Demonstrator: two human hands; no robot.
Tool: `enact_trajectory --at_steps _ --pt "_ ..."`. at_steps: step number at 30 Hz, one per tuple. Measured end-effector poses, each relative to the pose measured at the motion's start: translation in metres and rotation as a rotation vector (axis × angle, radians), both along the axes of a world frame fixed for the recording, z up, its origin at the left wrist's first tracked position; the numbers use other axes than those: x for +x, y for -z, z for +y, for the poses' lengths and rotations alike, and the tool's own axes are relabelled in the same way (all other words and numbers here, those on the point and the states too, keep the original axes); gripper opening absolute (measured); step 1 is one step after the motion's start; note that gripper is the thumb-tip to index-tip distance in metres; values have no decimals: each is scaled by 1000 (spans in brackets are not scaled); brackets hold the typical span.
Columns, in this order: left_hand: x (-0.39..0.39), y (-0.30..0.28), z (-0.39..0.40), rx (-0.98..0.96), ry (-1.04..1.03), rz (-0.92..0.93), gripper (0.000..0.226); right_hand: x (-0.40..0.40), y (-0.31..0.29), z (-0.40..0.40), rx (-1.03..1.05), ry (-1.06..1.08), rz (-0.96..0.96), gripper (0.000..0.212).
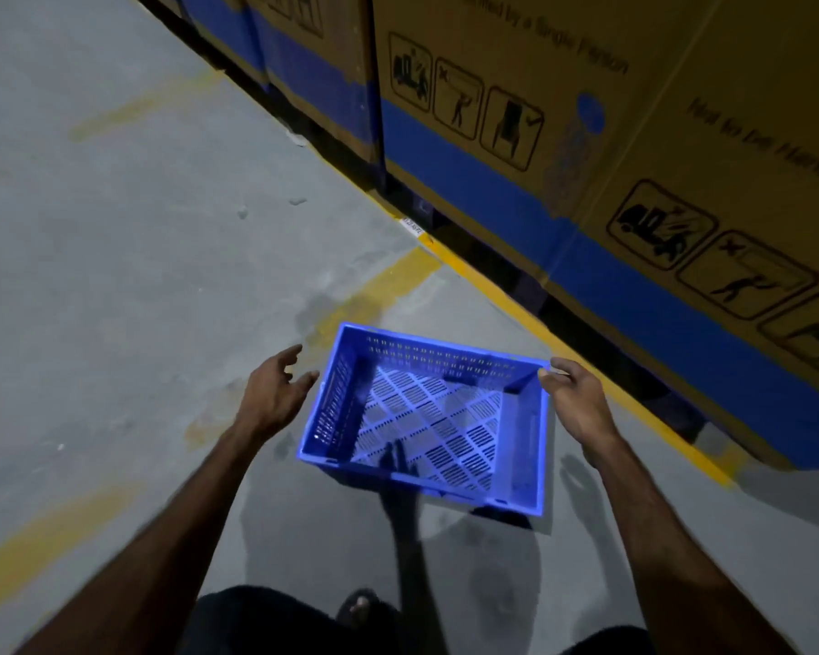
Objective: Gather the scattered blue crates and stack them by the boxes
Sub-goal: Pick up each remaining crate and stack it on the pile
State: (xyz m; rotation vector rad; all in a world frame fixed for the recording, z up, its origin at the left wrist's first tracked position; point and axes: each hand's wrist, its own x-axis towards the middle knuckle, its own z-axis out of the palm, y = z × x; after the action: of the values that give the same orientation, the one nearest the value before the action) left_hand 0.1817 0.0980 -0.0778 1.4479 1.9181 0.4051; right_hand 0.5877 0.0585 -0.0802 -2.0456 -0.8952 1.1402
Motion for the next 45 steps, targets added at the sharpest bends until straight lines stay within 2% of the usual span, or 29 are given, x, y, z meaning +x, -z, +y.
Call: enact_trajectory --at_steps 6,11,15,17,21,23,24,26,27,29,31,33,35,39,45 --pt "-6 140 23 -32 -21 40 65 12 132 6 -32 78 -35 44" --pt "-15 219 28 -45 -84 84 66 27 210 -3 -31 154 -168 45" --pt "-12 236 38 -72 -51 82 74 32 237 -11 -25 220 -130 41" --pt "-7 226 36 -91 -38 71 63 29 237 -22 -32 196 -72 32" --pt "-24 229 29 -185 -82 5 69 28 233 -36 -77 182 -30 43" --pt "-35 247 32 -211 -98 -2 65 26 230 -37 -67 181 -23 30" --pt "-30 246 31 -201 -103 1 57 27 232 -36 -58 185 -26 26" --pt "-14 237 29 -155 -105 28 37 26 236 -34 -29 189 -40 26" --pt "-8 235 30 -136 -112 47 35 26 238 -33 -21 181 -43 27" --pt "-1 231 32 -122 -127 45 46 29 243 -31 -7 170 -38 34" --pt "-2 223 34 -117 -161 14 55 34 236 -25 7 174 -47 29" --pt "1 199 35 -95 -200 3 52 38 212 -15 21 195 -50 26" --pt "7 161 39 -67 -201 -17 39 44 178 -3 43 169 -29 27" --pt "1 82 55 -71 -251 -106 27 50 90 20 106 101 20 10" --pt "-23 -81 56 -42 -285 -226 30 54 -78 48 205 -19 64 18"
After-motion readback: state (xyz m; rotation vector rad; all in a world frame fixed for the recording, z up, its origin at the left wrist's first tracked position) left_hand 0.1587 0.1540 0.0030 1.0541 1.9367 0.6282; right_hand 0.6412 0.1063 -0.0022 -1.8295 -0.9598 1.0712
